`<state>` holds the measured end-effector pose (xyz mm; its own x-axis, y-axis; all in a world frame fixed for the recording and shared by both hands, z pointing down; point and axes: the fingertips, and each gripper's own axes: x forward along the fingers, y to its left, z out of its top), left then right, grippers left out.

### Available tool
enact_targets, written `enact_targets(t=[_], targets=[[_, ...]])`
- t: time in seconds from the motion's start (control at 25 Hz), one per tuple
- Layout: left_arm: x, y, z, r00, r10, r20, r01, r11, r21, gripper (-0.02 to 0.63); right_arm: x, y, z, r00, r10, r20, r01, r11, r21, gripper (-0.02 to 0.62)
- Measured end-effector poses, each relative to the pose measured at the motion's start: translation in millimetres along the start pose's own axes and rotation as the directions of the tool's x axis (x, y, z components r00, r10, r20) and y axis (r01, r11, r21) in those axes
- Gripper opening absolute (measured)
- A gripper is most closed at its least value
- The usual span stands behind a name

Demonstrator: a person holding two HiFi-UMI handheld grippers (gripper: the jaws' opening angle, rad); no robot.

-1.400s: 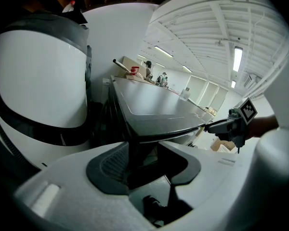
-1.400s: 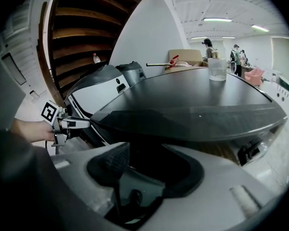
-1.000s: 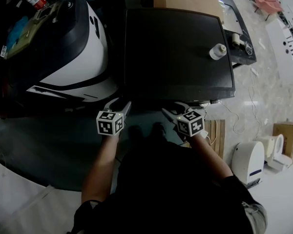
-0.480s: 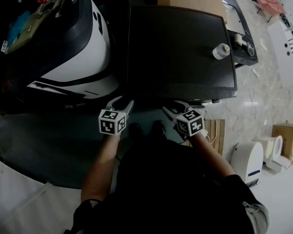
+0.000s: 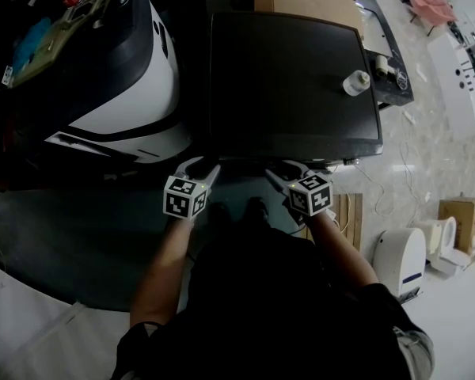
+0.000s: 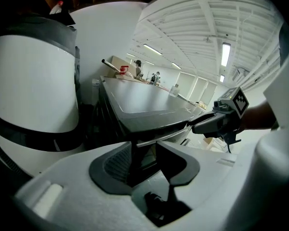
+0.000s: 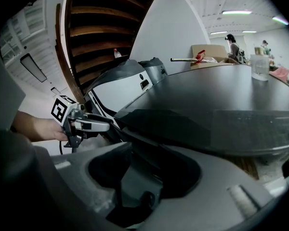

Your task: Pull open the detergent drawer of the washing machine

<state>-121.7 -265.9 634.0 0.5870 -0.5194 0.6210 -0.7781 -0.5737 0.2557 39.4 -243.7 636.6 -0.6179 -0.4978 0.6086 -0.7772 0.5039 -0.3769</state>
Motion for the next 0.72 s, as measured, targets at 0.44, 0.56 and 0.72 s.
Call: enact_targets(t=[0.44,0.56,0.72], targets=[[-20,-8,-19,0.994,-0.112,0.009,0.112,0.994,-0.001,0.133,-8,17,-22,0.998,-0.062,-0.002,0.062,0.998,0.008,0.13],[-23,-9,-23,0.992,-0.13,0.008,0.13,0.991,0.017,0.129,-10,21,-25,0.995,-0.095,0.011,0.095,0.995,0.016,0.13],[-30,-15,-30,0.99,-0.139,-0.008,0.139,0.99,0.038,0.124,-15,28,-33,0.995,-0.103,0.015,0.103,0.995,0.014,0.132]])
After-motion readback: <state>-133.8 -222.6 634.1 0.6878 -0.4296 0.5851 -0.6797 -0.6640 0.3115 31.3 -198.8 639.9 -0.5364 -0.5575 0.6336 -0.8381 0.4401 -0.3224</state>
